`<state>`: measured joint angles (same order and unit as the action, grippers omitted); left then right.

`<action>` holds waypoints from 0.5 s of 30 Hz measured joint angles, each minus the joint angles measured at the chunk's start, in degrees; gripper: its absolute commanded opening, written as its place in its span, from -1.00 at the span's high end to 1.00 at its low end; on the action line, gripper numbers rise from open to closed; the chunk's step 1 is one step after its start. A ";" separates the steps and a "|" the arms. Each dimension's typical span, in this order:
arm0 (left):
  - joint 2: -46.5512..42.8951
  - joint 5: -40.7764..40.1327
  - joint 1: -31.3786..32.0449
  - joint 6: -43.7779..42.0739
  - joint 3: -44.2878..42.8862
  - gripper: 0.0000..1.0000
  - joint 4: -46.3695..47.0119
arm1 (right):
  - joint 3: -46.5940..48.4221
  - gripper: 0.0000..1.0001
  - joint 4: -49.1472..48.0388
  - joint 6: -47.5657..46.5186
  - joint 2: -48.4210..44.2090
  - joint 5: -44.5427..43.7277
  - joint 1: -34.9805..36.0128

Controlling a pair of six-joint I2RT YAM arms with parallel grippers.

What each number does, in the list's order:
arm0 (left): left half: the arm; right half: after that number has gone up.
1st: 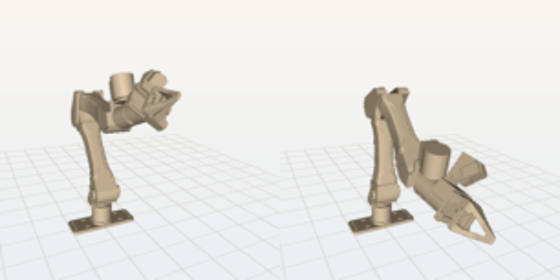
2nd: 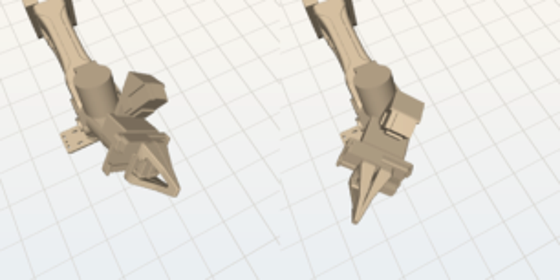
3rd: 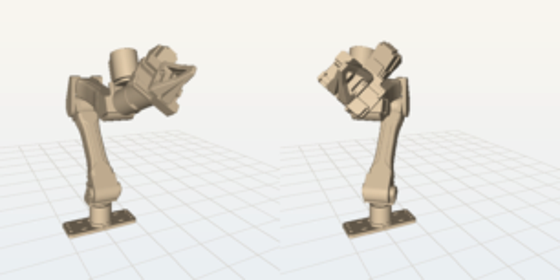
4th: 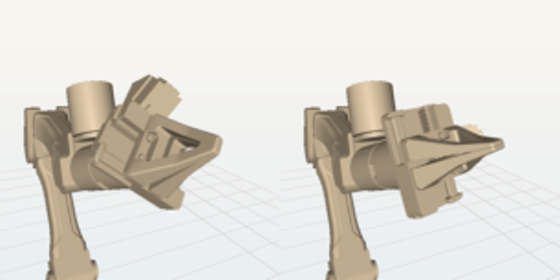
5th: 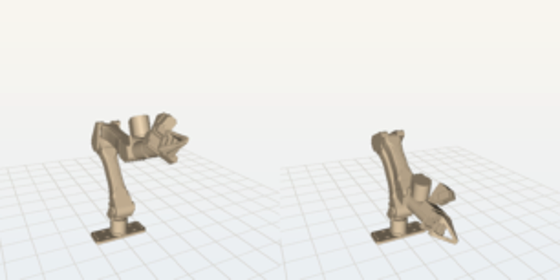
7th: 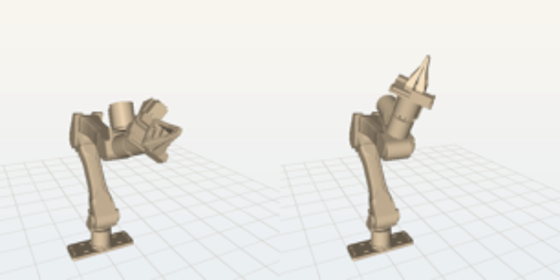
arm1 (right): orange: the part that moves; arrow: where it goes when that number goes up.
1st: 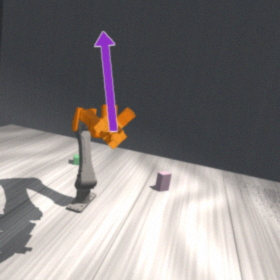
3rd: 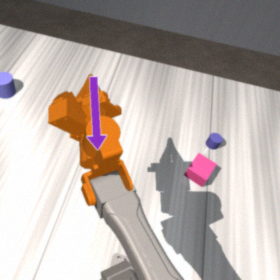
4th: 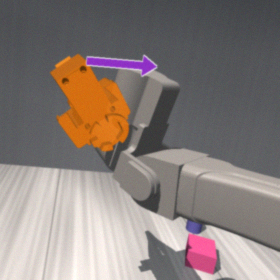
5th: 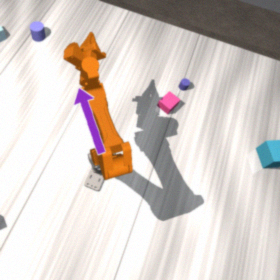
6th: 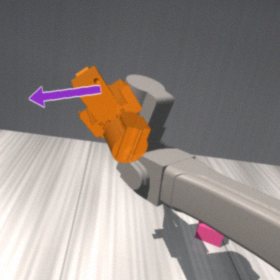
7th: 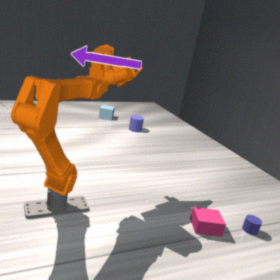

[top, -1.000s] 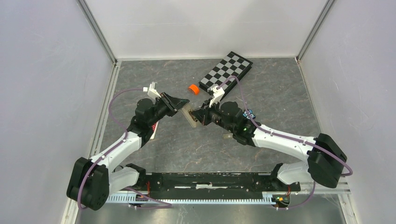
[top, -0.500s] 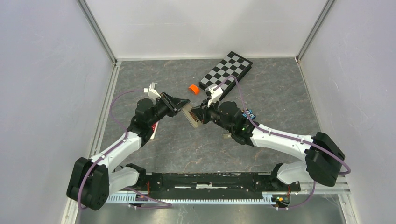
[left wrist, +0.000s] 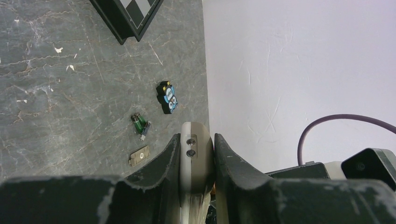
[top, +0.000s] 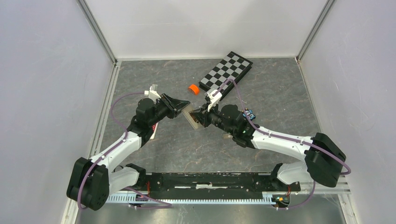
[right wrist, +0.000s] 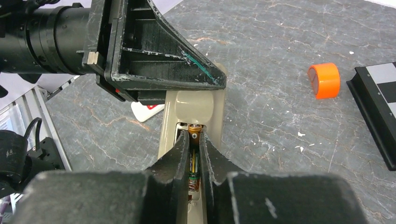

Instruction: Load the batteries into the remote control

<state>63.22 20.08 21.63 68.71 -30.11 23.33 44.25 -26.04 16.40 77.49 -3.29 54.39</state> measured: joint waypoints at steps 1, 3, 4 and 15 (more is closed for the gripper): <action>-0.04 0.00 0.00 0.00 -0.11 0.96 -0.55 | -0.13 0.61 0.13 -0.09 -0.11 0.15 0.00; -0.07 0.00 0.00 0.00 -0.26 0.96 -1.03 | -0.15 0.54 0.46 -0.13 -0.20 0.52 0.00; -0.07 0.00 0.00 0.00 -0.31 0.96 -1.03 | -0.15 0.49 0.50 -0.17 -0.22 0.76 -0.02; -0.46 -0.04 0.00 -0.22 -1.44 0.96 -4.02 | 0.48 -0.17 5.33 1.97 -3.26 1.95 -0.02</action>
<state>62.76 20.03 21.63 68.49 -31.55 19.31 44.73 -20.71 18.37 74.24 -1.34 54.37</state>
